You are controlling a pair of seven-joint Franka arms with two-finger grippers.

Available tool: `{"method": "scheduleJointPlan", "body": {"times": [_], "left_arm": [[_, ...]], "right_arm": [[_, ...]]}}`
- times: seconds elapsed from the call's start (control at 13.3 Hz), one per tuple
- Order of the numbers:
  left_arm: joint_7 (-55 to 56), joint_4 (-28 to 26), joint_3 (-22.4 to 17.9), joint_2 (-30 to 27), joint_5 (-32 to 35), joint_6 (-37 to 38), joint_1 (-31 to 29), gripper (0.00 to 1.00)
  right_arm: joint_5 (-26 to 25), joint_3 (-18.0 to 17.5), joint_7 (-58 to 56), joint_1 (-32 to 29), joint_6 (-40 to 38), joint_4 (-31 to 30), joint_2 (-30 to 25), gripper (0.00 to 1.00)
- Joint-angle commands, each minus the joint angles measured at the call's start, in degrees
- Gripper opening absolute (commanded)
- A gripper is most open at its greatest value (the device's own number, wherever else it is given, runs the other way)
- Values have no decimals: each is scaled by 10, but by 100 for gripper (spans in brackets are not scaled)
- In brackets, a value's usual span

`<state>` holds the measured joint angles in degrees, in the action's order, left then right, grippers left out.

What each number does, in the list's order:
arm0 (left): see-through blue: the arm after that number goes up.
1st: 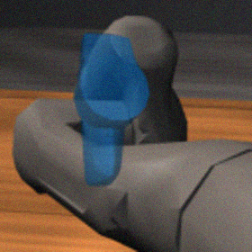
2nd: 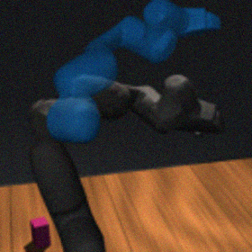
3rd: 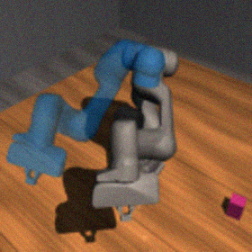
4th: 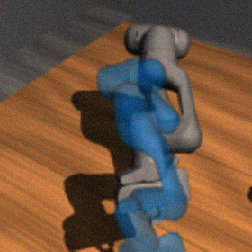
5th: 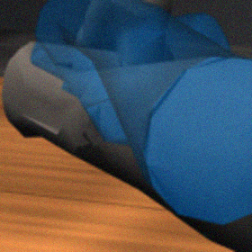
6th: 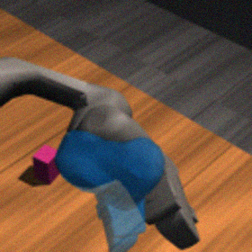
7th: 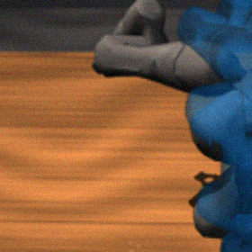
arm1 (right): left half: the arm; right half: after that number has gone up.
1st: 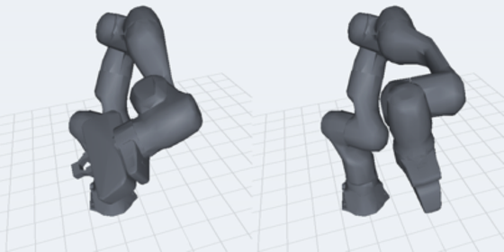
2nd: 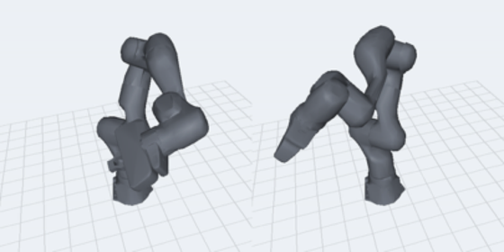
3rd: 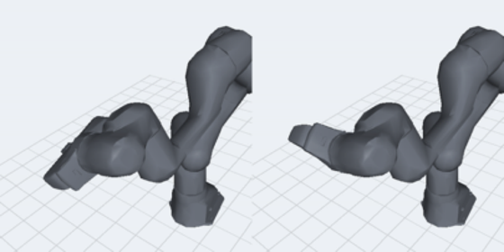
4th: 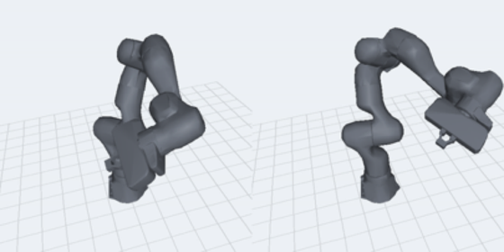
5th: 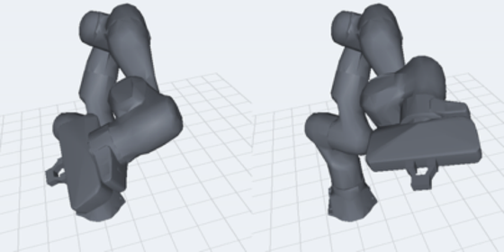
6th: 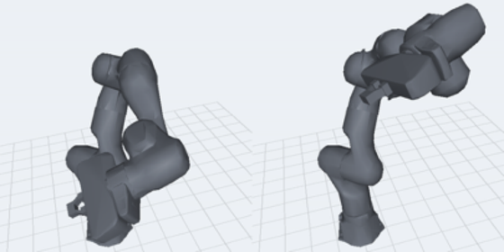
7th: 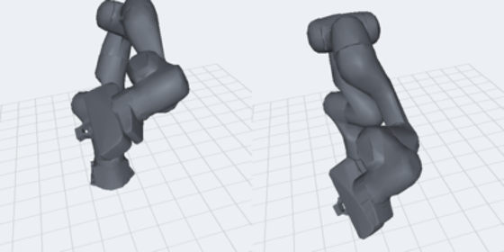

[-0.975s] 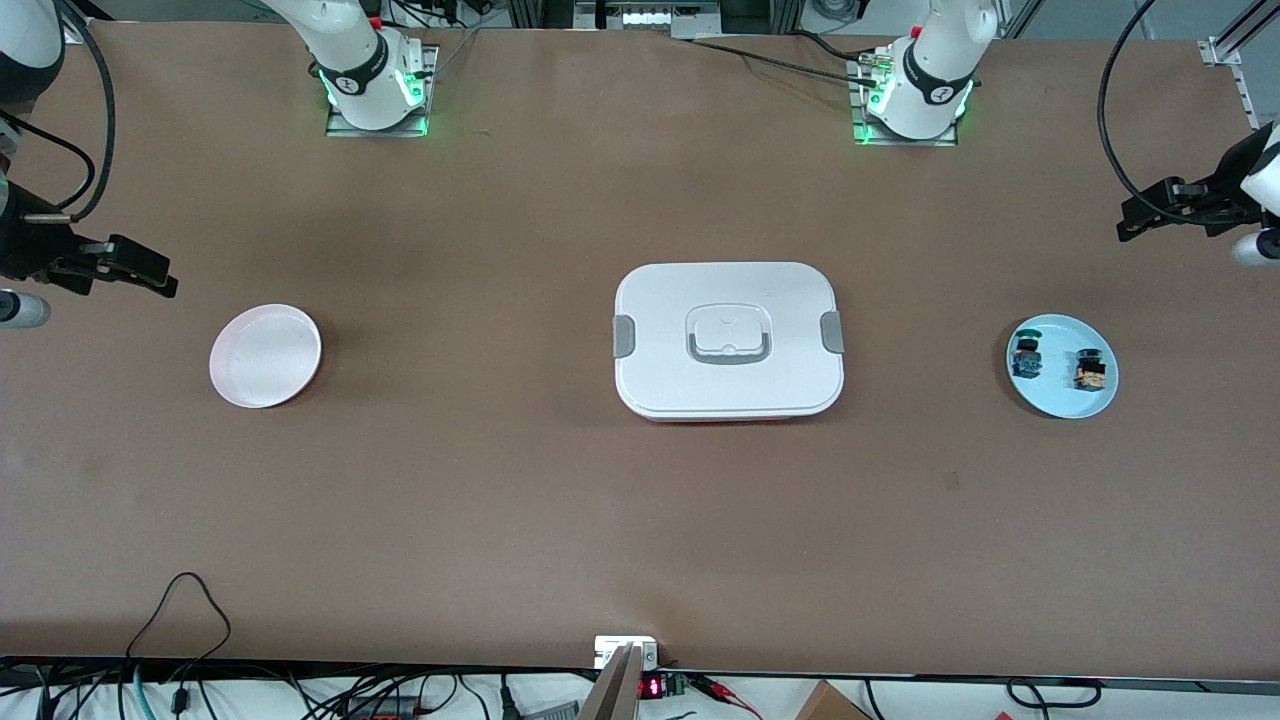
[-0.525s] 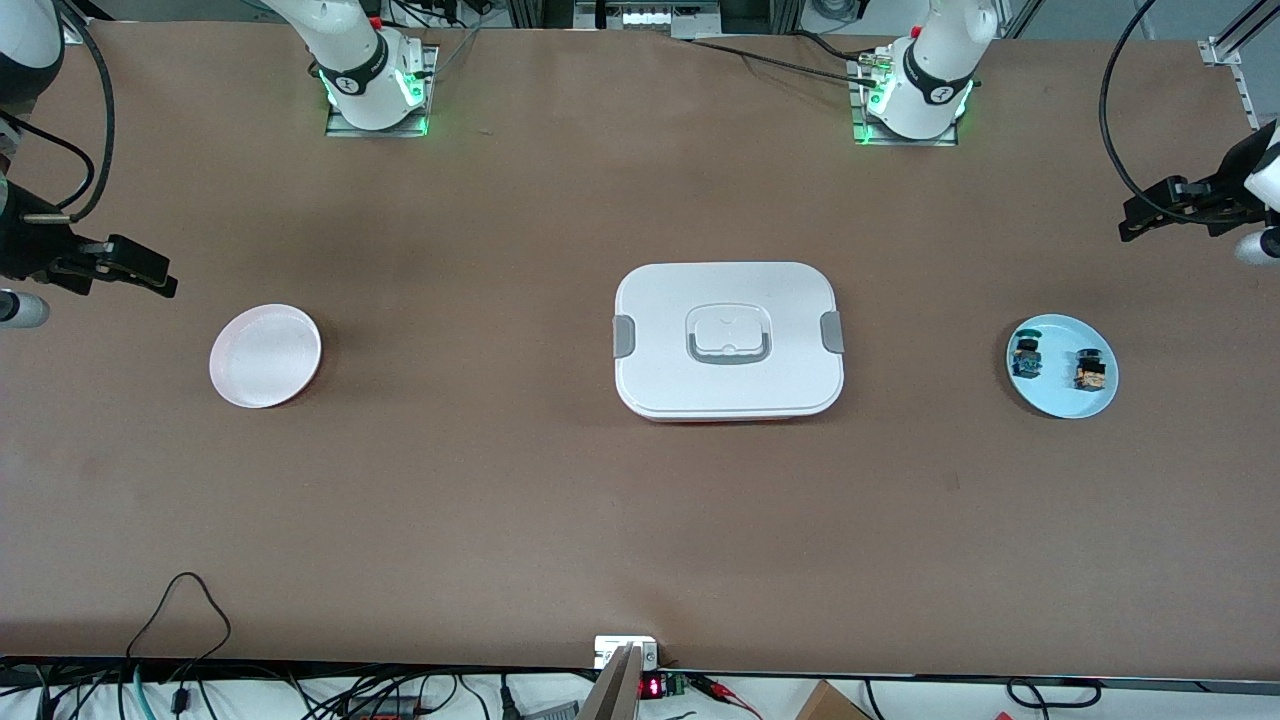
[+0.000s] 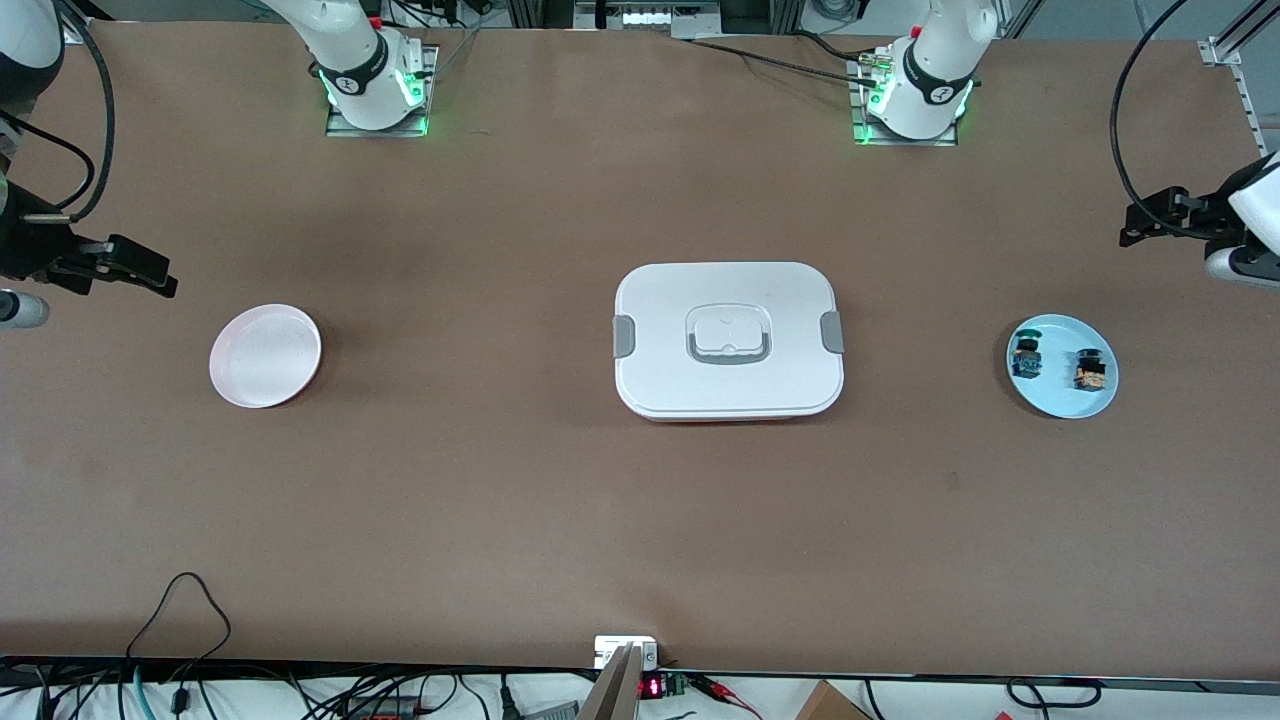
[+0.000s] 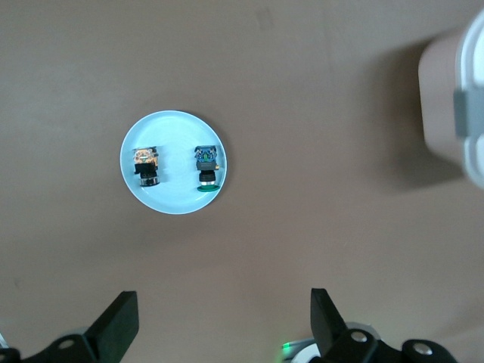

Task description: Transfer orange switch to right arm and place

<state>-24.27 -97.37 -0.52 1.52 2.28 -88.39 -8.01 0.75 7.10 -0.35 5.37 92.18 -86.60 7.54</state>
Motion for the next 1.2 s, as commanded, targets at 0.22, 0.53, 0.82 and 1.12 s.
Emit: {"method": "scheduleJointPlan", "body": {"times": [0.22,0.53,0.82,1.12], "left_arm": [[-239,16,0,51,9,14,-32,100],[-438,15,0,97,29,-8,-65,100],[-587,0,1,150,37,-33,-96,100],[-759,-40,2,180,34,-135,-120,100]], "right_arm": [[-7,-3,6,-1,-9,5,-3,100],[-6,-6,7,2,-9,5,-4,100],[-6,-5,7,2,-8,6,-4,100],[-6,-5,7,2,-8,6,-4,100]]}}
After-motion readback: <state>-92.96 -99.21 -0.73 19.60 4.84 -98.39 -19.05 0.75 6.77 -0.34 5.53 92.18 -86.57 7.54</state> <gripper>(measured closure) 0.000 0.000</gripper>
